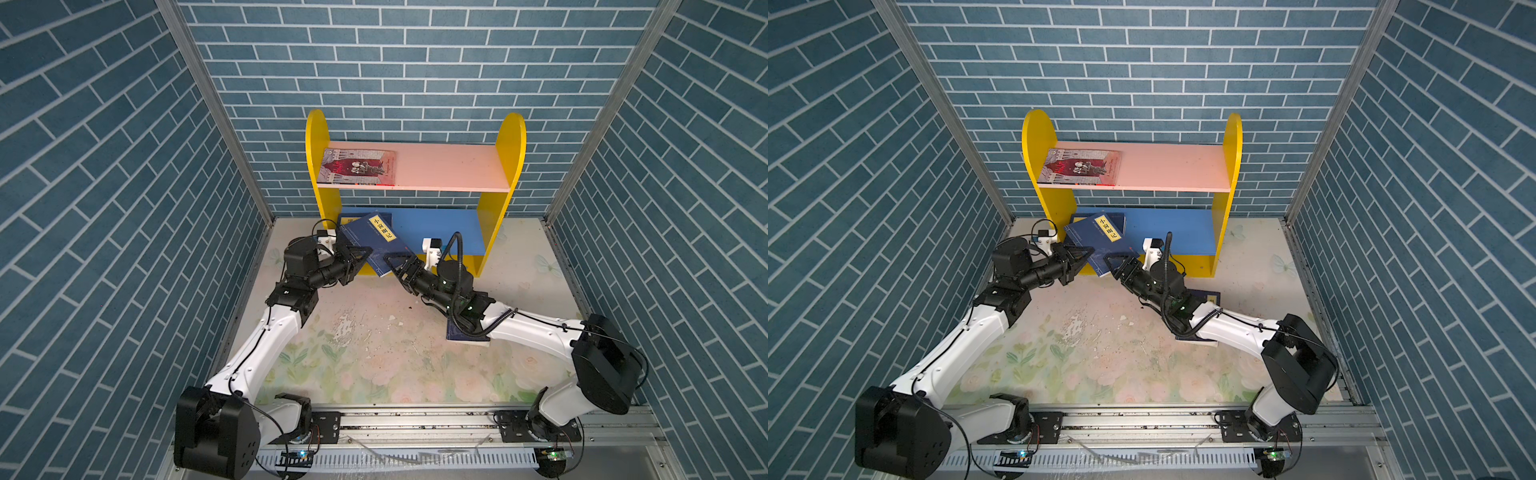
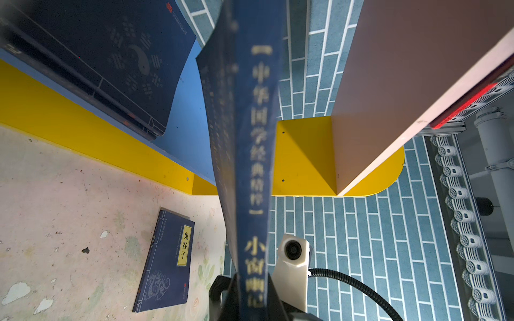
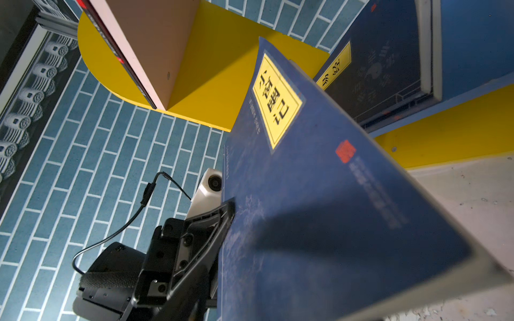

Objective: Stacking books/files
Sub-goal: Pass the book.

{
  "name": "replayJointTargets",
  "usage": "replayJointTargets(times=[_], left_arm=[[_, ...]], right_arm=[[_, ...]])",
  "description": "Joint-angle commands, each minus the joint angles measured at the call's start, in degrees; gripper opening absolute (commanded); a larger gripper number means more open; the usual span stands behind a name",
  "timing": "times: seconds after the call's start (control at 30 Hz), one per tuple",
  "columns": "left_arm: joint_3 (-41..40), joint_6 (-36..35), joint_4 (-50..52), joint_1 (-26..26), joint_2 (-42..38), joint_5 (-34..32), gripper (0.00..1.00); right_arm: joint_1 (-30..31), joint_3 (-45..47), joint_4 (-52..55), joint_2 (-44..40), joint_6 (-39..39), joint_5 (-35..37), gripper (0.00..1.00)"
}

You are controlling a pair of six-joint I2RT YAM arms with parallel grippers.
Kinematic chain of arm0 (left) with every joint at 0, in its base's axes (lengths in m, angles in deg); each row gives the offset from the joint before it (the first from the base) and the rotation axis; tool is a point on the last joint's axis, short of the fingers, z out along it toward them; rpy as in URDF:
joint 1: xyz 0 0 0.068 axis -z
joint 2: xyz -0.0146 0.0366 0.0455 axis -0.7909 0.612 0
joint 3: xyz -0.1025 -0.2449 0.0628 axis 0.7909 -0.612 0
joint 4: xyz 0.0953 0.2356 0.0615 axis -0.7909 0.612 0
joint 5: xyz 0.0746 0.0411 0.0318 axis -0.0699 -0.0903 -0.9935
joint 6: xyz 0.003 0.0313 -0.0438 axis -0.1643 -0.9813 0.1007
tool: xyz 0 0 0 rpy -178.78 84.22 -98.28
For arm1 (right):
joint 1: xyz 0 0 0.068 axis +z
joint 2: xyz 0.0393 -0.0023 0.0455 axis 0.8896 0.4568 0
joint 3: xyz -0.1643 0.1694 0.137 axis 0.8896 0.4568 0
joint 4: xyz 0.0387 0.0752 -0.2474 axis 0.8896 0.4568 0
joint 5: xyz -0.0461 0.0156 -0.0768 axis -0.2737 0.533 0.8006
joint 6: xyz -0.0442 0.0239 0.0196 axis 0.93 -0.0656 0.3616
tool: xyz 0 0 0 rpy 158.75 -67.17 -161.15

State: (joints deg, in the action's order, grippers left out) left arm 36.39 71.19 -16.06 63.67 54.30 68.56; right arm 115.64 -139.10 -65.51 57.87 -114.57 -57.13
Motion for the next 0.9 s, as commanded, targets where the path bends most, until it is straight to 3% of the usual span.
replayJointTargets(times=[0.0,0.17,0.37,0.5,0.57,0.73,0.87], left_arm=[[-0.56,0.29,-2.87,-0.52,-0.86,0.29,0.0],[-0.72,0.3,-2.1,-0.59,-0.93,0.55,0.0],[-1.73,-0.06,-1.15,-0.59,-0.85,0.38,0.01],[-1.9,-0.56,-0.5,-0.63,-0.47,0.46,0.04],[-1.79,-0.69,-0.41,-0.63,-0.17,0.47,0.12],[-1.37,-0.96,0.32,-1.18,0.42,0.55,0.46],[-1.06,-2.12,4.35,-2.62,0.31,1.16,0.56]], right_arm=[[-0.15,-1.26,-3.58,0.96,-0.34,2.04,0.6],[-0.67,-1.38,-5.54,2.0,-0.6,1.78,0.52],[-2.03,-1.26,-9.77,3.85,-1.37,0.71,0.22],[-3.29,-1.73,-12.45,5.63,-2.36,-0.49,0.14],[-4.02,-1.98,-13.2,6.51,-2.75,-2.34,0.11],[-6.72,-2.21,-15.09,8.13,-4.26,-5.51,0.1],[-9.75,-2.66,-13.21,8.64,-4.91,-9.93,0.1]])
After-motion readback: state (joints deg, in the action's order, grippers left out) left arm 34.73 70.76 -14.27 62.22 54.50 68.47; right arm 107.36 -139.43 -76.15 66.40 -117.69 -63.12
